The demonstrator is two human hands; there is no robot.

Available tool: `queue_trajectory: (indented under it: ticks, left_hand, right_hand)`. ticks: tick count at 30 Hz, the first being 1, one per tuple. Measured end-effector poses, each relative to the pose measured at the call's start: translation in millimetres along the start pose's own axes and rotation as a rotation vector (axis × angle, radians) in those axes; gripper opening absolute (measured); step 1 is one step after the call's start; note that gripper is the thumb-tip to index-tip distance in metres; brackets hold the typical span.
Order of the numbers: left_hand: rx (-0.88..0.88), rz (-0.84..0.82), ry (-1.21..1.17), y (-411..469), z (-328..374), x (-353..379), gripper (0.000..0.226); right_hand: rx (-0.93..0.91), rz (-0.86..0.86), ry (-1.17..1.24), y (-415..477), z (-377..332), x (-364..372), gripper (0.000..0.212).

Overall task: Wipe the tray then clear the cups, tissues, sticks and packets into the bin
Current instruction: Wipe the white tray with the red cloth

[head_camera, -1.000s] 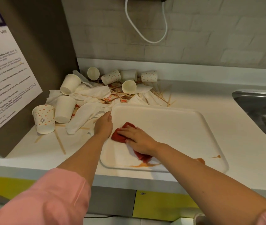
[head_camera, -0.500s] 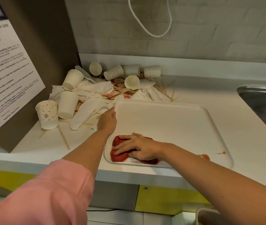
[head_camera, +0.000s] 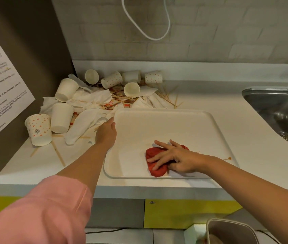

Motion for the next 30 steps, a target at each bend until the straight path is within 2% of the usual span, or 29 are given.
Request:
queue_trajectory:
  ticks: [5, 7, 10, 12, 13, 15, 18, 26, 30]
  left_hand:
    - [-0.004, 0.018, 0.006, -3, 3, 0, 0.039]
    - [-0.010, 0.019, 0.023, -3, 3, -1, 0.039]
    - [-0.003, 0.012, 0.025, -1, 2, 0, 0.040]
    - [0.008, 0.011, 0.026, -1, 2, 0, 0.039]
    - [0.009, 0.014, 0.024, -2, 3, 1, 0.039]
    - [-0.003, 0.020, 0.023, -3, 2, 0, 0.039]
    - [-0.005, 0.023, 0.029, -4, 4, 0, 0.040]
    - [-0.005, 0.011, 0.061, -4, 5, -1, 0.040]
    - [0.001, 0.008, 0.098, -5, 8, -1, 0.040]
  right_hand:
    - [0.061, 0.059, 0.017, -24, 19, -8, 0.052]
    - [0.070, 0.114, 0.027, -28, 18, -8, 0.044]
    - [0.099, 0.339, 0.015, -32, 6, -12, 0.034]
    - [0.184, 0.512, -0.051, -36, -2, -18, 0.049]
    - [0.255, 0.528, -0.179, -36, -5, -18, 0.057]
    - [0.435, 0.423, -0.420, -34, -4, -9, 0.064]
    - [0.615, 0.299, -0.380, -35, 5, 6, 0.064]
    - [0.712, 0.266, -0.257, -56, 24, 9, 0.059]
    - [0.802, 0.259, -0.306, -64, 24, 10, 0.063]
Point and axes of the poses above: each hand's wrist, its own y-axis towards the middle knuckle, its own x-axis out of the palm, z = x × y, the point moved 6 cm from there along y, towards the middle knuckle, and after that the axes turned 1 degree about y, right-handed, at the moved point
